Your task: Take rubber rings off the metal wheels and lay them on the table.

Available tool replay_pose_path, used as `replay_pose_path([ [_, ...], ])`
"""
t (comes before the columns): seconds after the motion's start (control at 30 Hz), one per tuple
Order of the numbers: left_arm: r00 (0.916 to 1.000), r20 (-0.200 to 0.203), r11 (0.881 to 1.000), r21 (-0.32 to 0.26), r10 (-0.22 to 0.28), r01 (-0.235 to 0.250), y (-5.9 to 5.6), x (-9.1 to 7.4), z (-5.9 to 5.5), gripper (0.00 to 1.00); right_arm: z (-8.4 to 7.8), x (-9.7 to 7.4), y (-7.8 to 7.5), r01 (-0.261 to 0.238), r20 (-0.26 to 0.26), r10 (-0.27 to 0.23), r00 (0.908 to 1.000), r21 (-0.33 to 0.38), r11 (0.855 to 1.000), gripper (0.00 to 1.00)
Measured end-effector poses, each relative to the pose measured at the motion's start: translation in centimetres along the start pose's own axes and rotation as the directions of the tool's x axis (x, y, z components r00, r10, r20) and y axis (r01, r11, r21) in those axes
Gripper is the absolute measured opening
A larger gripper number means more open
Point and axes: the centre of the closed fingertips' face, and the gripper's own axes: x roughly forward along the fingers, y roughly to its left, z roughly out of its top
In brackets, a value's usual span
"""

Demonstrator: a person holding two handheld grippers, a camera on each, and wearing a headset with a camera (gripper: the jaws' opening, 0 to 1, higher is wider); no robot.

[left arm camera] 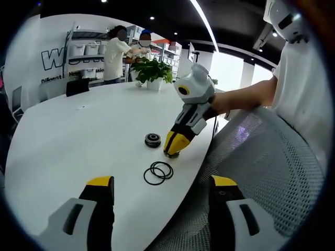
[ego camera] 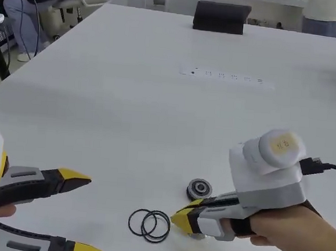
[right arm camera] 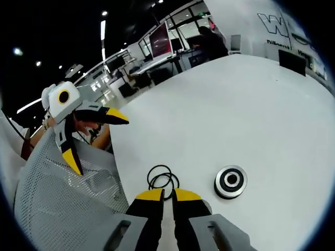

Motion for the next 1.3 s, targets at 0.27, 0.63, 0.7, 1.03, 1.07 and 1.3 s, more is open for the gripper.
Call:
replay_pose_path([
  [0.27, 1.0000, 0.003, 1.000, 0.001, 0.003, -0.003, 0.1, 0.0, 0.1, 0.71, 1.7, -1.0, -0.6, 0.009, 0.077, -0.008, 0.9970, -0.017, 1.000, 0.07],
  [0.63, 1.0000, 0.003, 1.000, 0.015, 0.004, -0.004, 0.2, -0.1, 0.2, 0.71, 3.7, -2.7, -2.1, 0.050, 0.182, -0.047, 0.9821, -0.010, 0.999, 0.13],
  [0.7, 1.0000, 0.003, 1.000, 0.017, 0.004, -0.004, 0.2, -0.1, 0.2, 0.71, 4.2, -3.1, -2.6, 0.067, 0.209, -0.066, 0.9756, 0.003, 0.998, 0.13],
  [1.03, 1.0000, -0.008, 0.999, 0.049, 0.001, 0.000, 0.4, -0.3, 0.5, 0.72, 4.8, -4.7, -5.1, 0.113, 0.270, -0.132, 0.9540, 0.083, 0.990, 0.13],
  [1.07, 1.0000, -0.007, 0.999, 0.053, -0.002, 0.002, 0.4, -0.4, 0.6, 0.72, 4.8, -4.8, -5.2, 0.116, 0.270, -0.135, 0.9533, 0.085, 0.990, 0.13],
  [1.3, 0.9999, 0.008, 0.995, 0.103, -0.011, 0.010, 0.4, -0.6, 2.8, 0.72, 3.8, -4.8, -6.7, 0.150, 0.240, -0.170, 0.9558, 0.100, 0.984, 0.13],
])
